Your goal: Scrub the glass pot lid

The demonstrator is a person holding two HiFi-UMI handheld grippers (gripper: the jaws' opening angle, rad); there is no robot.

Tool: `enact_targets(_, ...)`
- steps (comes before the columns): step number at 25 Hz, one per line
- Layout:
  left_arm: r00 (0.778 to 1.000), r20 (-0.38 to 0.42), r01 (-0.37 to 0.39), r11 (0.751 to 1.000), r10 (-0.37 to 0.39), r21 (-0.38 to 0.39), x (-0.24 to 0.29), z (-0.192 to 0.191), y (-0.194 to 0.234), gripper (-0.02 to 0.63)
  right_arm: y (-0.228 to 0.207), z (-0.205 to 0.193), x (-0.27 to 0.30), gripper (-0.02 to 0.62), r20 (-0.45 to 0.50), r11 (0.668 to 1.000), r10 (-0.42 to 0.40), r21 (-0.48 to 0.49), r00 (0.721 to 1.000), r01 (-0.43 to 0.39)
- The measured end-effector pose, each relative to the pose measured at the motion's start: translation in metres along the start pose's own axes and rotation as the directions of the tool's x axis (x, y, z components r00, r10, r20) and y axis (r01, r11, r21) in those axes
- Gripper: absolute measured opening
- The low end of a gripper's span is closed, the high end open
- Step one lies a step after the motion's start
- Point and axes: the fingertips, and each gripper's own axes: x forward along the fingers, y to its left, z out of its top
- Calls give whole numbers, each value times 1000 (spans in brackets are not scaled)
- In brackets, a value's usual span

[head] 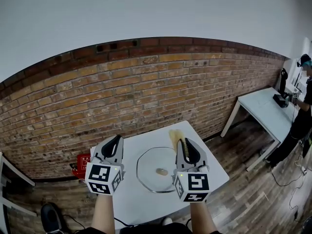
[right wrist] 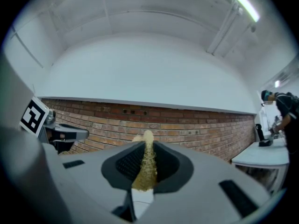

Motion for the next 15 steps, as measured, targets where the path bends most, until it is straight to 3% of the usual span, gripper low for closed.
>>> enact_targets(15, 1000, -4, -14, 1000, 14, -26, 1, 7, 9, 18, 3, -2, 3, 57, 0, 1000, 1, 0, 1000, -1)
